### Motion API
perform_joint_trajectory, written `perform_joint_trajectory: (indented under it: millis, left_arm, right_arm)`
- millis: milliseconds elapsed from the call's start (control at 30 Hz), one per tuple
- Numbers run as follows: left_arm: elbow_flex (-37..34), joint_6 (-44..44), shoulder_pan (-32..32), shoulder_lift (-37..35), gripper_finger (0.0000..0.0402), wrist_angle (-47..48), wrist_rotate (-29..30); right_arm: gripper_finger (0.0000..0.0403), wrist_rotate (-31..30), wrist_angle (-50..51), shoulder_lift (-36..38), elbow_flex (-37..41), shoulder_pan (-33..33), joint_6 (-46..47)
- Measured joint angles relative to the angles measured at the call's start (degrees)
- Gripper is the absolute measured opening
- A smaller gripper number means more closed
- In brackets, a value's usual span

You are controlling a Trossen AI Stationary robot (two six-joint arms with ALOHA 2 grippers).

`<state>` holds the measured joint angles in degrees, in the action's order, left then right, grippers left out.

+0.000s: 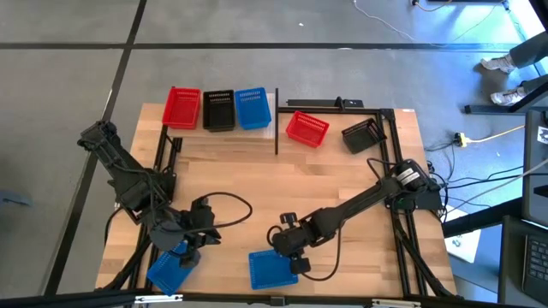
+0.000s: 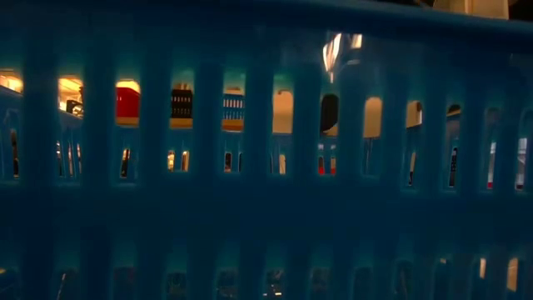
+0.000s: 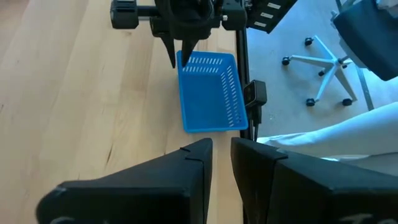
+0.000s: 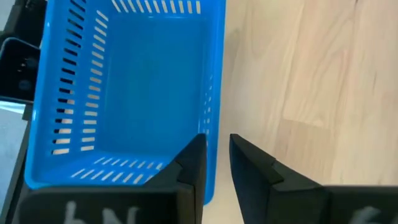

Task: Stack baskets on shelf by color
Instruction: Stack the right blue bin on the other blue bin on the shelf

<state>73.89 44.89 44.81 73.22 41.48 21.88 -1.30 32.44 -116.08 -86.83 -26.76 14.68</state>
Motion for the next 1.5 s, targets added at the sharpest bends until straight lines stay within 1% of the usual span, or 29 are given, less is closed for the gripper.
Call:
perform_joint_trajectory:
  millis: [300, 500, 600, 667, 767, 867, 967, 1067, 1133, 1200, 1400, 1500]
  left_arm:
    - [0.0, 0.02, 0.01, -0.01, 0.005, 0.03, -0.02]
    - [0.0, 0.13, 0.01, -0.01, 0.0053, -0.01, 0.01]
    - [0.0, 0.15, 0.01, -0.01, 0.0053, -0.01, 0.03]
    - [0.0, 0.17, 0.01, -0.01, 0.005, -0.03, 0.05]
    - [0.0, 0.17, 0.01, 0.01, 0.005, -0.01, 0.07]
    - [0.0, 0.15, 0.03, 0.0, 0.0052, -0.01, 0.07]
    - [0.0, 0.08, 0.03, -0.01, 0.0052, -0.03, 0.08]
    - [0.0, -0.24, 0.05, -0.01, 0.005, -0.01, 0.09]
    - [0.0, -0.99, 0.33, -0.07, 0.005, 0.1, 0.31]
    - [0.0, -2.46, 1.0, -0.72, 0.0052, 0.25, 2.0]
    - [0.0, -8.4, 2.21, -4.88, 0.005, 0.83, 13.7]
    - [0.0, -10.66, 2.19, -7.15, 0.005, 3.08, 18.63]
  right_arm:
    - [0.0069, 1.49, -0.34, -0.35, 0.0, 0.04, -0.07]
    - [0.0069, 1.54, -1.88, -3.67, 0.0, 0.04, 0.45]
    - [0.0068, 1.16, -2.53, -4.9, 0.0, 0.04, 2.74]
    - [0.0054, 1.13, -2.25, -5.0, 0.02, 0.04, 3.67]
    - [0.0012, 1.07, -0.78, -5.0, -1.35, 0.35, 6.74]
    - [0.0006, 1.0, 2.96, -4.98, -4.32, 0.89, 10.64]
    - [0.0003, 0.39, 9.63, -4.98, -9.05, 1.44, 12.41]
    - [0.0002, -3.56, 15.57, -4.79, -15.31, 1.82, 13.37]
    - [0.0002, -6.53, 21.88, -4.78, -20.06, 2.26, 13.91]
    - [0.0002, -9.75, 27.81, -4.79, -24.93, 2.89, 15.47]
    - [0.0001, -20.53, 45.36, -4.74, -36.78, 5.86, 22.41]
    - [0.0001, -25.62, 52.87, -4.76, -42.77, 8.07, 26.96]
